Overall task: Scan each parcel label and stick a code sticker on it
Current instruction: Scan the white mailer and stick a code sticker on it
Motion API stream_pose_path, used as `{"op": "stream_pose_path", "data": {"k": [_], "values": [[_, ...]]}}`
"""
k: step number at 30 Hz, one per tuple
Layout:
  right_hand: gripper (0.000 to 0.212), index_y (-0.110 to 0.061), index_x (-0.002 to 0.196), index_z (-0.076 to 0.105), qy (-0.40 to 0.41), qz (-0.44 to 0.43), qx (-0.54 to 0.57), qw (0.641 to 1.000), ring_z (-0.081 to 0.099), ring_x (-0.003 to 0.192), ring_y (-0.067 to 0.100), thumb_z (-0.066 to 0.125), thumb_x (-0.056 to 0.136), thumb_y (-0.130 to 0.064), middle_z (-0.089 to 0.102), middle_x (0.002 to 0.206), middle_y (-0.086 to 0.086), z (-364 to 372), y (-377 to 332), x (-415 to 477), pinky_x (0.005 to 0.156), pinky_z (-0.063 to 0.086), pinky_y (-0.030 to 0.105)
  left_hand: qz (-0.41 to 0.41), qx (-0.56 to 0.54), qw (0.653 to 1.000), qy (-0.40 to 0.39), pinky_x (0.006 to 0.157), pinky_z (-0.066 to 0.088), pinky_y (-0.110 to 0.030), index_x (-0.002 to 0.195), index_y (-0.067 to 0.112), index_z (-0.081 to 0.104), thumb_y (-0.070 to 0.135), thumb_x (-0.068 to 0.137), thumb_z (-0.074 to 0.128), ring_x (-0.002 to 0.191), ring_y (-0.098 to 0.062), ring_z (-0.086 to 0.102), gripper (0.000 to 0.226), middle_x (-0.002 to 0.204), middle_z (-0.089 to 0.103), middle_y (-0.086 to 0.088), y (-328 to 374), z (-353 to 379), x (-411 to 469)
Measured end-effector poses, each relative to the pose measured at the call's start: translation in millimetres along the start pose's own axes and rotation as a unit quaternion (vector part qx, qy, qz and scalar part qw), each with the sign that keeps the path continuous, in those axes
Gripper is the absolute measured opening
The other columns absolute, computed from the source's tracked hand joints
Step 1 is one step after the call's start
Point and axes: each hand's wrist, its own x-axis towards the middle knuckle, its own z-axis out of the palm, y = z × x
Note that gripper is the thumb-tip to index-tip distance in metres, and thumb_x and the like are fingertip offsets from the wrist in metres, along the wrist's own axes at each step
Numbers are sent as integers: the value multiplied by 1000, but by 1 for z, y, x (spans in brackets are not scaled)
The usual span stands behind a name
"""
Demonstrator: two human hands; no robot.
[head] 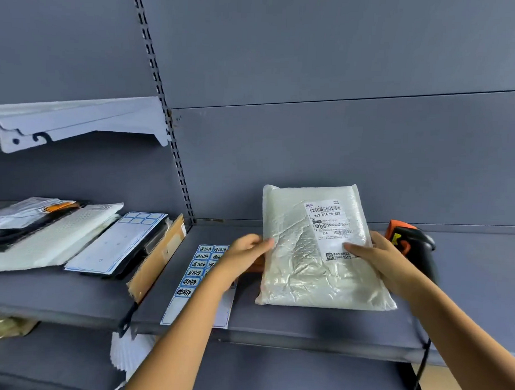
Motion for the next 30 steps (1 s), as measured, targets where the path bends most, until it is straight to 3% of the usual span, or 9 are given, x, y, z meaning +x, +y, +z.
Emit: {"op": "stream_pose_path", "data": {"k": [4,8,11,13,15,19,22,26,30], "values": [[17,-2,102,65,-2,32,-18,999,71,74,26,63,85,-1,73,92,15,7,8,6,58,57,31,13,180,977,113,80,50,-27,94,20,65,15,86,68,84,-11,64,9,97,69,0,-21,-74,-21],[14,-2,98,69,-7,75,-70,995,70,71,26,64,86,-6,74,85,11,11,20,13,67,56,35,-58,325,933,142,90,52,-32,82,53,65,56,56,65,95,0,64,26,95,69,22,-58,-125,-43],[14,-4,93,71,6,95,-154,984,69,65,21,71,82,-13,74,77,7,13,21,18,65,53,33,-74,354,926,108,97,47,-35,96,55,62,52,61,70,103,-8,62,36,112,65,20,-63,-124,-57],[45,-3,106,66,41,123,-272,953,64,90,29,80,71,-28,69,101,17,16,15,24,79,51,39,-74,347,931,83,97,46,-31,118,31,62,26,78,73,108,-15,60,42,119,62,12,-60,-115,-64],[82,-5,130,47,106,158,-443,876,41,120,36,81,66,-43,42,132,22,21,8,24,98,37,41,-83,344,933,70,91,47,-28,126,20,58,15,82,70,107,-17,59,45,118,58,10,-62,-112,-66],[63,-9,136,44,140,-93,-491,855,30,130,38,71,82,-28,35,143,15,58,-12,12,103,28,42,-72,346,933,72,96,47,-31,127,24,57,17,81,71,107,-12,58,48,121,60,9,-65,-114,-64],[35,-4,122,59,0,-291,-479,828,49,120,35,56,88,-13,57,127,14,116,-13,9,98,34,35,-60,328,941,58,97,47,-31,126,26,57,18,80,72,106,-8,59,49,120,62,10,-67,-112,-63],[40,-13,134,50,-235,-273,-549,754,48,126,27,41,96,-13,48,142,5,199,4,13,103,39,37,-44,316,945,78,99,47,-34,120,32,62,32,73,73,103,-6,61,48,114,65,15,-73,-107,-63],[44,-11,143,35,-294,-260,-646,655,36,135,26,32,100,-23,34,151,6,233,27,19,110,30,35,-19,312,946,88,96,49,-35,114,36,64,32,74,74,99,-1,63,41,108,66,23,-81,-108,-64]]}}
